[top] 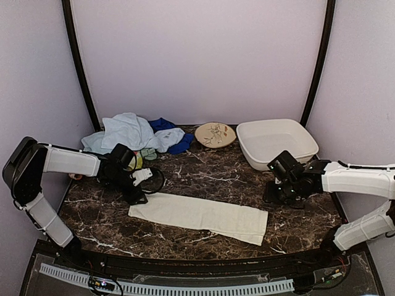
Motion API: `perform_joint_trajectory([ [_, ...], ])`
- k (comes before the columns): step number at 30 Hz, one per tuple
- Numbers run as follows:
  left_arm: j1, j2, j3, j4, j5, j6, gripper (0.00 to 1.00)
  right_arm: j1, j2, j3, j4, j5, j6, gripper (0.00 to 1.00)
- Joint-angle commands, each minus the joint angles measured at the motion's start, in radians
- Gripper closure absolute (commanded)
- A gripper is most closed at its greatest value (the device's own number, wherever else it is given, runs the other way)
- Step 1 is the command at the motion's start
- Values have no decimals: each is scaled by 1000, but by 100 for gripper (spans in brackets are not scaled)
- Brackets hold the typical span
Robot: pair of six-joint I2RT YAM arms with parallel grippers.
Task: Roll the towels
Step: Smooth out the towel at the center of the board.
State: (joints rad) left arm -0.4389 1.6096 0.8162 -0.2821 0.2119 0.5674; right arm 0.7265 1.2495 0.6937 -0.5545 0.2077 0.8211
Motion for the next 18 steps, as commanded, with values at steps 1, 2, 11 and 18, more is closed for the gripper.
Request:
perform_joint_trajectory([
  [1, 2, -24, -4, -39, -42, 13, 36, 62, -9, 39, -40, -22, 49, 58],
  [2, 3, -24, -2, -37, -50, 17, 36, 75, -21, 24, -39, -39, 74, 58],
  [11, 3, -11, -17, -26, -88, 39, 36, 281, -214, -80, -52, -57, 245, 76],
  [18, 2, -5, -25, -14, -109, 45, 35, 412, -97, -114, 98, -133, 247, 100],
])
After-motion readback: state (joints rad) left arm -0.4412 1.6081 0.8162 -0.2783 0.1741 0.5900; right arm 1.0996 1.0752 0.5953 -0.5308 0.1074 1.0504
